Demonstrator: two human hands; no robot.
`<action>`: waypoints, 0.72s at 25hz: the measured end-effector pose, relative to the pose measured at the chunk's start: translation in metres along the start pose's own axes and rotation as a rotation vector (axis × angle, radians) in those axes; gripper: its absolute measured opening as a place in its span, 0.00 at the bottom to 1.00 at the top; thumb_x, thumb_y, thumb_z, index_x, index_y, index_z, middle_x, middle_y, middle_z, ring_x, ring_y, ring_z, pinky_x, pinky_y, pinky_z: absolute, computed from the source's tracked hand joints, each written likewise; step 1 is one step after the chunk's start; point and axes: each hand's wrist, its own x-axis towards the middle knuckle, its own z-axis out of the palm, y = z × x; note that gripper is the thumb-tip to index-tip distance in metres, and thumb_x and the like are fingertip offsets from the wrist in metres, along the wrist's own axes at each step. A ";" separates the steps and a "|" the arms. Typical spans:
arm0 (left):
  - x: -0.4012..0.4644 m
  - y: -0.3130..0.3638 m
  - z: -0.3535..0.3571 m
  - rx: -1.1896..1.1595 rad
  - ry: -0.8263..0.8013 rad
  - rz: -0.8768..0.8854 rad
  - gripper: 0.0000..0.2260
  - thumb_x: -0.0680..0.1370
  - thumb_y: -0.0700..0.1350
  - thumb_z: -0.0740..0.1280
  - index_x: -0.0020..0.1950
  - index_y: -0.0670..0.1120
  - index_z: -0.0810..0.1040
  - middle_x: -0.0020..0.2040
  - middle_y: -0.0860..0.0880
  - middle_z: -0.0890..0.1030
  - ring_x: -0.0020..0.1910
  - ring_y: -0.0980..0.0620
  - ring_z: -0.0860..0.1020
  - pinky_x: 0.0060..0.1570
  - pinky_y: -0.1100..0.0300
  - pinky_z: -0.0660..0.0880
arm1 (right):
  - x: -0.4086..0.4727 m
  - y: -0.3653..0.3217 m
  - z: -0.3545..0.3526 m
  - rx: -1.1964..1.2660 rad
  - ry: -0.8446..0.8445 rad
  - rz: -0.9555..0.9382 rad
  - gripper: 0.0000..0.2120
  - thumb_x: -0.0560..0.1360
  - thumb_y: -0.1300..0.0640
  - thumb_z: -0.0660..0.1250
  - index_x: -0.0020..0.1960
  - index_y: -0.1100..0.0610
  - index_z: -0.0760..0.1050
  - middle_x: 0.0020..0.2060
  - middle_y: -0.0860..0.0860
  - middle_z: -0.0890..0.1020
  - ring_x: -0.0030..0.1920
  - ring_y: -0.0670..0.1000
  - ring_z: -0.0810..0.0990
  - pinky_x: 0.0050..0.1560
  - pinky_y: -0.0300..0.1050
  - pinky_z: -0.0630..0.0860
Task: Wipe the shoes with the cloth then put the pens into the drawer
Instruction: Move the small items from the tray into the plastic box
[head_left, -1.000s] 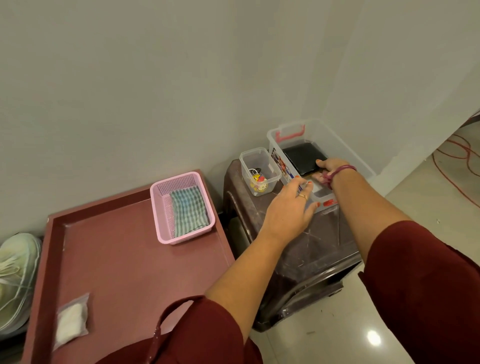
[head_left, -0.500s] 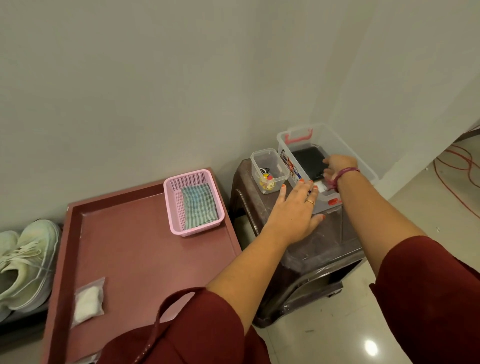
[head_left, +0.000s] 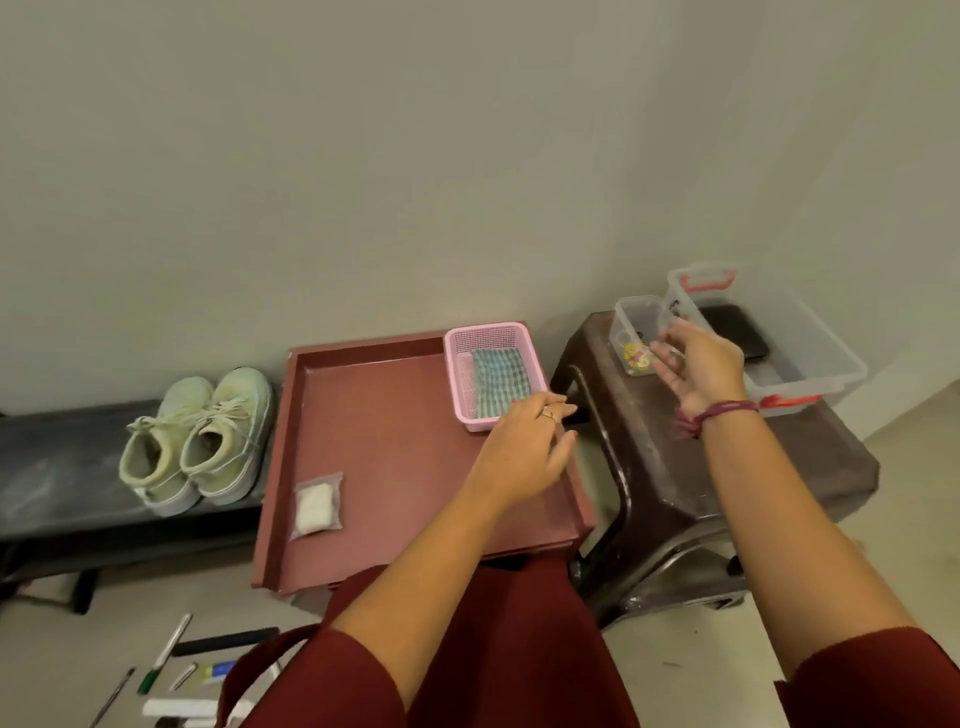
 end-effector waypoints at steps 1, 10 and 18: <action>-0.014 -0.012 -0.010 0.010 0.026 -0.037 0.17 0.78 0.45 0.63 0.66 0.43 0.76 0.63 0.46 0.76 0.62 0.48 0.73 0.65 0.53 0.70 | -0.012 0.014 0.008 0.009 -0.037 0.025 0.06 0.76 0.60 0.64 0.52 0.56 0.76 0.42 0.49 0.81 0.42 0.46 0.81 0.40 0.39 0.78; -0.136 -0.119 -0.071 -0.088 0.331 -0.500 0.11 0.79 0.40 0.63 0.60 0.44 0.79 0.57 0.48 0.77 0.56 0.54 0.75 0.61 0.60 0.69 | -0.078 0.146 0.101 -0.012 -0.120 0.314 0.09 0.77 0.61 0.62 0.57 0.57 0.75 0.40 0.51 0.80 0.39 0.47 0.79 0.39 0.39 0.75; -0.194 -0.183 -0.073 -0.559 0.409 -1.291 0.20 0.74 0.49 0.68 0.64 0.44 0.73 0.55 0.47 0.79 0.55 0.46 0.78 0.60 0.49 0.74 | -0.104 0.264 0.182 -0.311 -0.314 0.453 0.07 0.77 0.63 0.61 0.52 0.56 0.74 0.38 0.51 0.79 0.38 0.46 0.78 0.39 0.38 0.74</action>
